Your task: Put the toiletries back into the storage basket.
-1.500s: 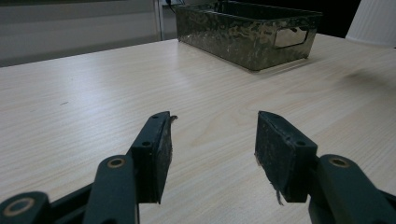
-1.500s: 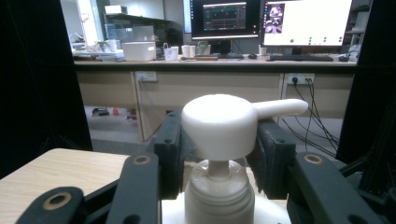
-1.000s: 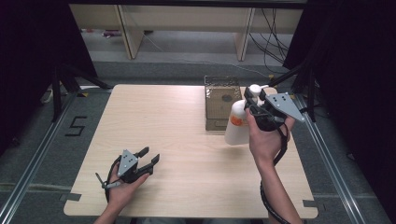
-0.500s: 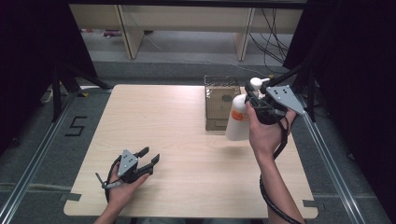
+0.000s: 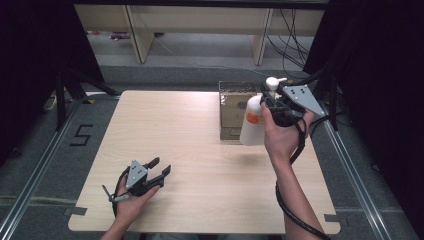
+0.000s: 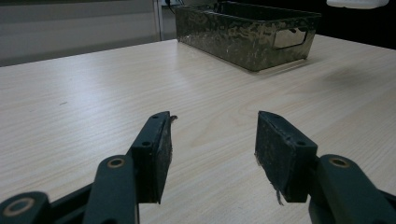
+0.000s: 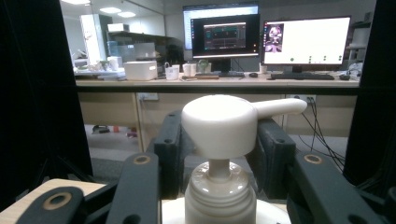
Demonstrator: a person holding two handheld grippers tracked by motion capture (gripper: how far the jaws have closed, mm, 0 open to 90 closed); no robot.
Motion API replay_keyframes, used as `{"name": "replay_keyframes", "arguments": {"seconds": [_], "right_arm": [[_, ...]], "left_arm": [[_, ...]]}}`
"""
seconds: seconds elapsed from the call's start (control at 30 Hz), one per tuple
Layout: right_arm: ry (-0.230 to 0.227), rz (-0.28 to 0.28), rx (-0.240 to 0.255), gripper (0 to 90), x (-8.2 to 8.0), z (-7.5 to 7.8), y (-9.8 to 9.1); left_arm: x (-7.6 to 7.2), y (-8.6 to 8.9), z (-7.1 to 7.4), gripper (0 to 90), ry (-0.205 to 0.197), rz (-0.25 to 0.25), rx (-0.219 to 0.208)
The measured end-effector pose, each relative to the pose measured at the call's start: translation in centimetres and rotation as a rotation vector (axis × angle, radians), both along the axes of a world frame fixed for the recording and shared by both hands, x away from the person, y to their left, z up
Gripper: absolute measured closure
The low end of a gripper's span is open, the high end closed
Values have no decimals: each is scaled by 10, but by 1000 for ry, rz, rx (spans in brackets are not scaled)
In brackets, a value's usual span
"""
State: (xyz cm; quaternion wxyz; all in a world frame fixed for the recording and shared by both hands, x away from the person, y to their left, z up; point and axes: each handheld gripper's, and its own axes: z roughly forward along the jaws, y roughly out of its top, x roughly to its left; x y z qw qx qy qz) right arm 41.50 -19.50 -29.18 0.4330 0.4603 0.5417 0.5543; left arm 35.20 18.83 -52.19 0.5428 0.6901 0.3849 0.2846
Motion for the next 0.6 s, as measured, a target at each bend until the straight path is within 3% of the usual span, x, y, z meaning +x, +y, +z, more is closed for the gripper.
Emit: {"name": "replay_keyframes", "arguments": {"seconds": [0.6], "right_arm": [[-6, -8, 4, 599, 14, 8, 1]], "left_arm": [[0, 0, 0, 454, 1, -1, -1]]}}
